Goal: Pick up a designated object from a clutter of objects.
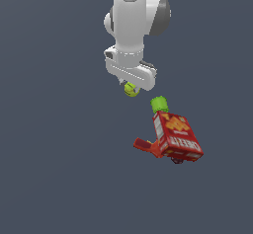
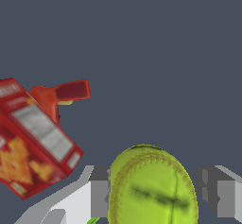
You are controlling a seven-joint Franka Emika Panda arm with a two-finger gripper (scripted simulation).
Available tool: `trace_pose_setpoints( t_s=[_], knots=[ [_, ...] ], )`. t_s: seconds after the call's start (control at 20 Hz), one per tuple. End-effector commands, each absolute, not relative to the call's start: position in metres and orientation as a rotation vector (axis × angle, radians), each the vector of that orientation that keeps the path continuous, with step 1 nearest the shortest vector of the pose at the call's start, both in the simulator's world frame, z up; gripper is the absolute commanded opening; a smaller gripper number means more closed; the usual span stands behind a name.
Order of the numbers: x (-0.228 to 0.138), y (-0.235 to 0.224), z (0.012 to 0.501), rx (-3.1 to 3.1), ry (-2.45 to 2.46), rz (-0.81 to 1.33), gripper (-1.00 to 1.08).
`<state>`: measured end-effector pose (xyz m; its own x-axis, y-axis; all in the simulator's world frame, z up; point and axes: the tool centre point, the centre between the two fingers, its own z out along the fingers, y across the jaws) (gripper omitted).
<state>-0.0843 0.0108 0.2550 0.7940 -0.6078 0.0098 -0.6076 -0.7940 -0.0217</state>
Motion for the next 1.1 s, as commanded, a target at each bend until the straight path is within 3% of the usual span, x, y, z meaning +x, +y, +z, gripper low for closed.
trace_pose_setpoints(
  t_s=[0.0, 0.55, 1.05],
  knots=[
    [-0.08, -0.007, 0.277, -2.961, 1.0, -0.023, -1.0],
    [-0.054, -0.08, 0.37, -2.974, 0.994, -0.009, -1.0],
    [-0.038, -0.117, 0.417, -2.981, 0.99, -0.002, -1.0]
  ],
)
